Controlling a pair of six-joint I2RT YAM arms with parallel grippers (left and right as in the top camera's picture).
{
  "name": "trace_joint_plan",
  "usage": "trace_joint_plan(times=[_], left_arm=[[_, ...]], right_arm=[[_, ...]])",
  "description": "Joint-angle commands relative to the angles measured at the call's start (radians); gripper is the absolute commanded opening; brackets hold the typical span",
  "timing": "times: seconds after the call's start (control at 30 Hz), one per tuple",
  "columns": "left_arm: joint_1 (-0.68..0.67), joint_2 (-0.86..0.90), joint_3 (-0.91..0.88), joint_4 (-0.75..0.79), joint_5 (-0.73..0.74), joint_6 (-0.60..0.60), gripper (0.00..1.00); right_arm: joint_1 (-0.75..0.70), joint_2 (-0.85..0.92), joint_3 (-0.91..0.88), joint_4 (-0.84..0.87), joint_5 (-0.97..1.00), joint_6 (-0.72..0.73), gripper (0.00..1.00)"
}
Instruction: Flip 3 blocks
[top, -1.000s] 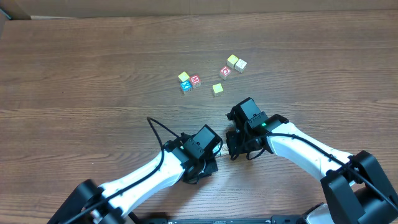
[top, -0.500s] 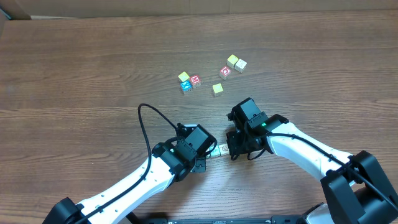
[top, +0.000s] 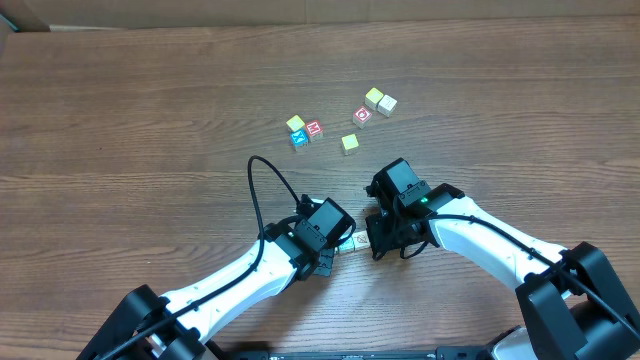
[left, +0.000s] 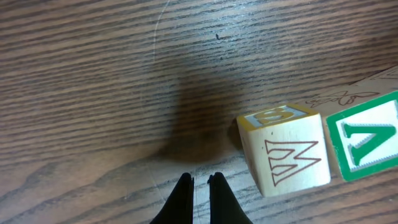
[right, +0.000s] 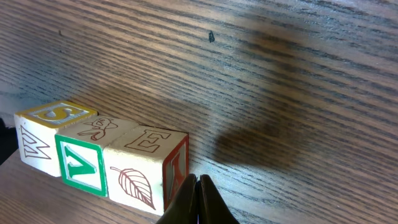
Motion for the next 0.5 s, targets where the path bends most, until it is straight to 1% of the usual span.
trace_joint_plan(times=[0.0, 0.2, 0.47], left_arm=[[0.006, 0.008, 0.019, 0.019, -0.021, 0.010, 0.04], [0.006, 0.008, 0.019, 0.059, -0.021, -0.065, 0.04], [0.006, 0.008, 0.019, 0.069, -0.016, -0.083, 0.04]], right_arm=[[0.003, -0.016, -0.008, 0.004, 0.010, -0.008, 0.04], [0.003, -0.016, -0.008, 0.002, -0.006, -0.003, 0.04], [0.003, -0.016, -0.008, 0.001, -0.006, 0.000, 0.04]])
